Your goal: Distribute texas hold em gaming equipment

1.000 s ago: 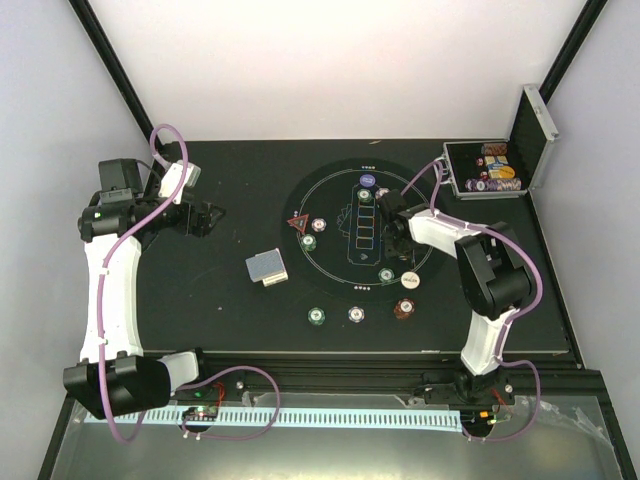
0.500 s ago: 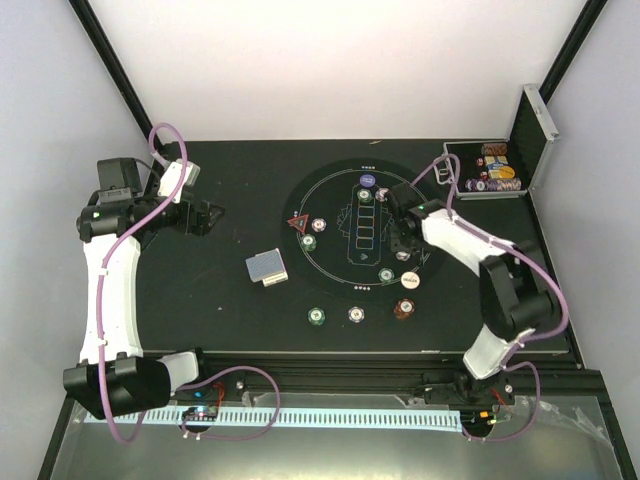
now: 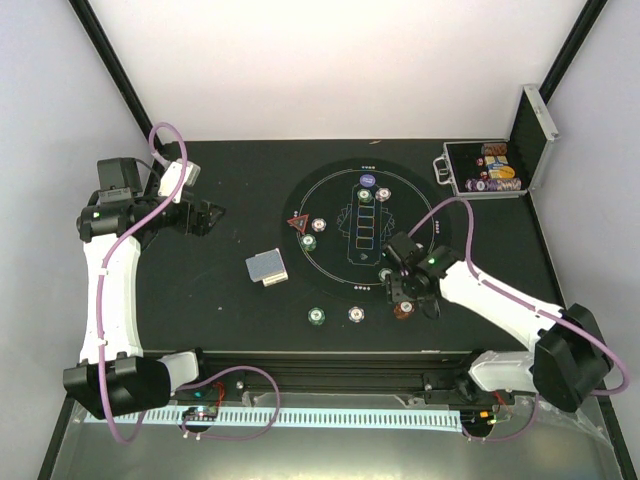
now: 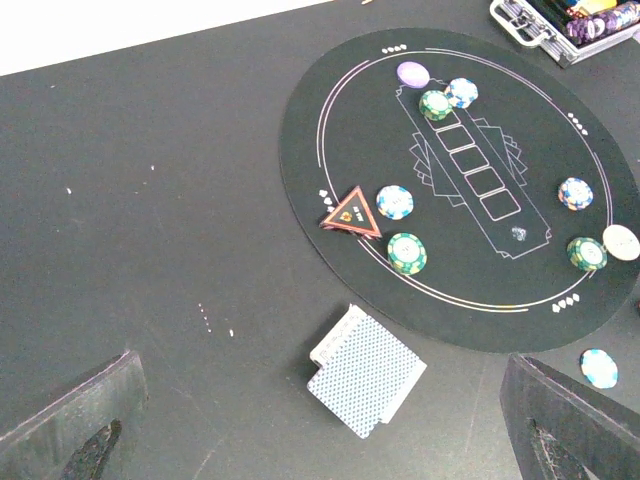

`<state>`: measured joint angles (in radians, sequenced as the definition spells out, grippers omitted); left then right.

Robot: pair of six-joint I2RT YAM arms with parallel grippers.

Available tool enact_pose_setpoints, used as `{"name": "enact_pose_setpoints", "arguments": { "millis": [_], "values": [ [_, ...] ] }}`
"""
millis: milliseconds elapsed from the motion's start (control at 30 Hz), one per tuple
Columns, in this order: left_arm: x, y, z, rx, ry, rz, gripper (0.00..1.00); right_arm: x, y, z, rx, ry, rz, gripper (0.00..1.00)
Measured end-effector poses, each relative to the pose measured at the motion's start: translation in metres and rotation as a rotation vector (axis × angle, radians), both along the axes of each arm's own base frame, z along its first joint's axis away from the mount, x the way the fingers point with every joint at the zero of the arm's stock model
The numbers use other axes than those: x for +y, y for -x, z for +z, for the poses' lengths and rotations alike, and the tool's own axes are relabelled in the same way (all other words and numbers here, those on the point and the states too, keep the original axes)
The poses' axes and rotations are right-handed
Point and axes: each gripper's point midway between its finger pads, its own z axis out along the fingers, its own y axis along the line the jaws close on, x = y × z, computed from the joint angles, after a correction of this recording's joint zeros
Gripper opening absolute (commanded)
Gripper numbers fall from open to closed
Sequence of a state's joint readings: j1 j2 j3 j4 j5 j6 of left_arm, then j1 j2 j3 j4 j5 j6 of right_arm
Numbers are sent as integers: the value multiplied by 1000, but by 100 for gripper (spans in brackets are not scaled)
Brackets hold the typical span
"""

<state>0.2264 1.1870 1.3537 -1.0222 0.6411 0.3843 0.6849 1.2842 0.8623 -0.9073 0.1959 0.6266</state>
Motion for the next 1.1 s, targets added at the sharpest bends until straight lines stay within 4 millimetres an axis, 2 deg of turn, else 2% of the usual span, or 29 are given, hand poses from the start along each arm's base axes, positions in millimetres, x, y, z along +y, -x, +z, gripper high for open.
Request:
{"name": "enact_pose_setpoints", "arguments": {
  "millis": [200,500,867,1100],
  "values": [
    [-2,0,0,1,9,-7,99,3,24,-14,53,-2,-2,73],
    [-2,-1,-1,6,13,-9,99,3,37,-37,107,37,0,65],
    [-2,-2,-2,9,15,-10,99,1,38,-43,108,37,-12,54],
    [-2,-2,-2,8,15,-10,99,3,36,-47,107,41,-11,50]
  ]
}}
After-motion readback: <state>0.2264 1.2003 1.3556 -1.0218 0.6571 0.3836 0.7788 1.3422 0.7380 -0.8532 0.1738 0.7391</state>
